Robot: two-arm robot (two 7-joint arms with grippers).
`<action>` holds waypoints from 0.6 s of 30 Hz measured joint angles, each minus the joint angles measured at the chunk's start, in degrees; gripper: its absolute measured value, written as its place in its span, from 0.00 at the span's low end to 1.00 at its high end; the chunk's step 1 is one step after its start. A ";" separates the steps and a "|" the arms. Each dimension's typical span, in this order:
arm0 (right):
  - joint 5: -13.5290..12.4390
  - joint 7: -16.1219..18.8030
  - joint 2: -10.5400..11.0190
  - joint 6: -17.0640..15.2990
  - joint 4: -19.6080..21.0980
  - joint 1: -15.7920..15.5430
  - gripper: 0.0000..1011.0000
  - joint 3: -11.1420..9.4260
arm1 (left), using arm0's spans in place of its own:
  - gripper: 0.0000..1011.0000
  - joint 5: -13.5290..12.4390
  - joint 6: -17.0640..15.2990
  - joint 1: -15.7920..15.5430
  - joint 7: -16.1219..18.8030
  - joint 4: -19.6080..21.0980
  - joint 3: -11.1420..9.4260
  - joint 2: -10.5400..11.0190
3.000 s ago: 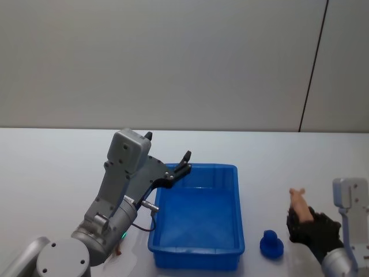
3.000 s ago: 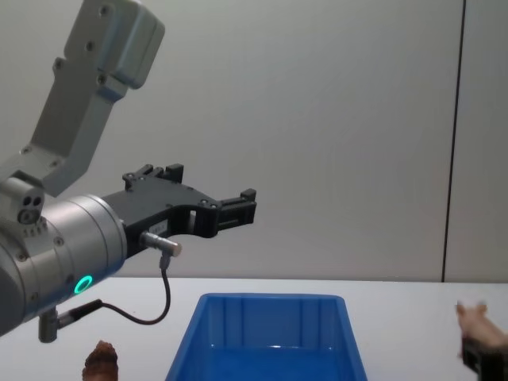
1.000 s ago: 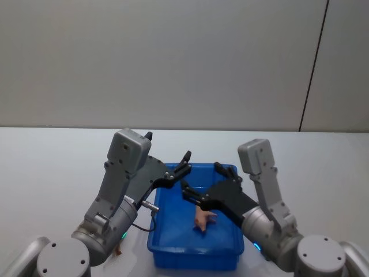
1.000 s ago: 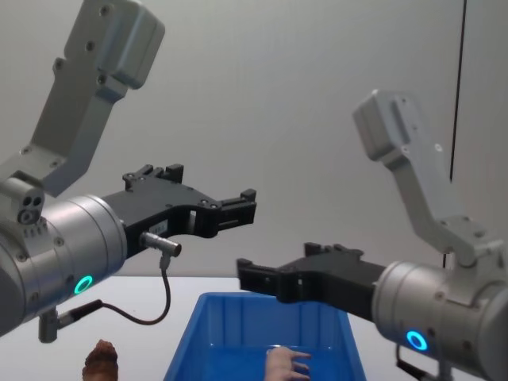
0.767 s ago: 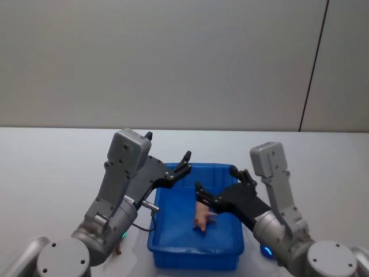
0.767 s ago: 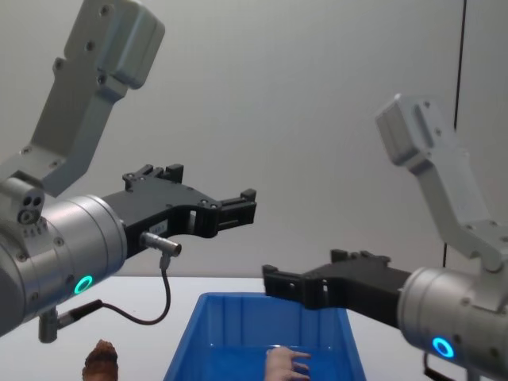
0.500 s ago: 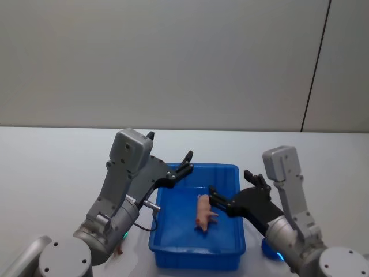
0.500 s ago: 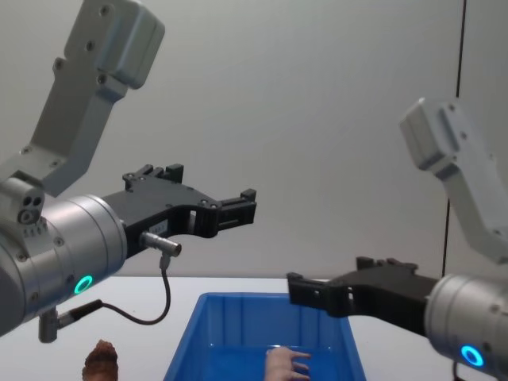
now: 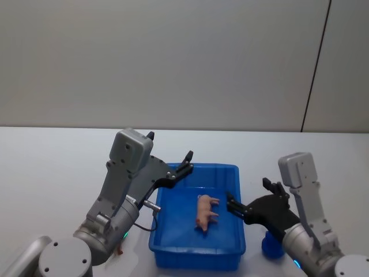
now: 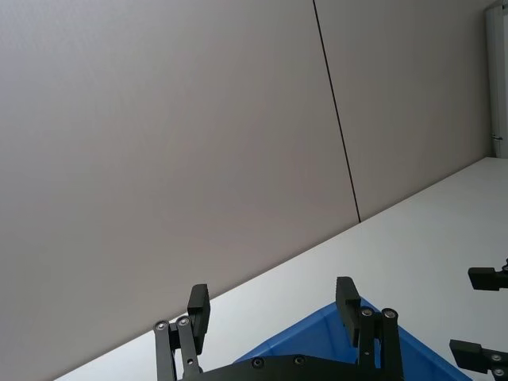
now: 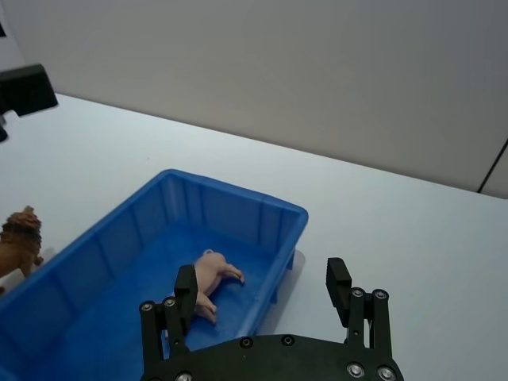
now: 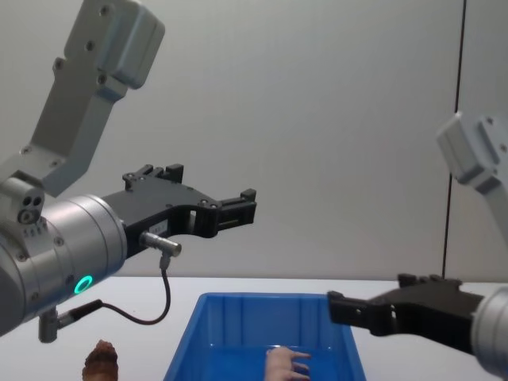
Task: Pick up the two dolls from the table and place them into the box.
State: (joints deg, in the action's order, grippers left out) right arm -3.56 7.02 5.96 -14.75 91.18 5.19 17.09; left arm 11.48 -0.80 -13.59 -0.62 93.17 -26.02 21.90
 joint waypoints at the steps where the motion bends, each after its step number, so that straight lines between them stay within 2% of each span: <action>1: 0.02 -0.12 0.12 -0.18 0.06 -0.10 0.99 -0.09 | 0.99 0.00 0.00 0.00 0.00 0.00 0.00 0.00; 18: 0.09 -0.26 2.75 -1.49 -1.01 -1.64 0.99 -1.97 | 0.99 0.00 0.00 0.00 0.00 0.00 0.00 0.00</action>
State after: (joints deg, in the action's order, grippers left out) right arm -3.47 6.76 8.71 -16.24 90.17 3.55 15.12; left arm 11.48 -0.79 -13.59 -0.62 93.17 -26.02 21.90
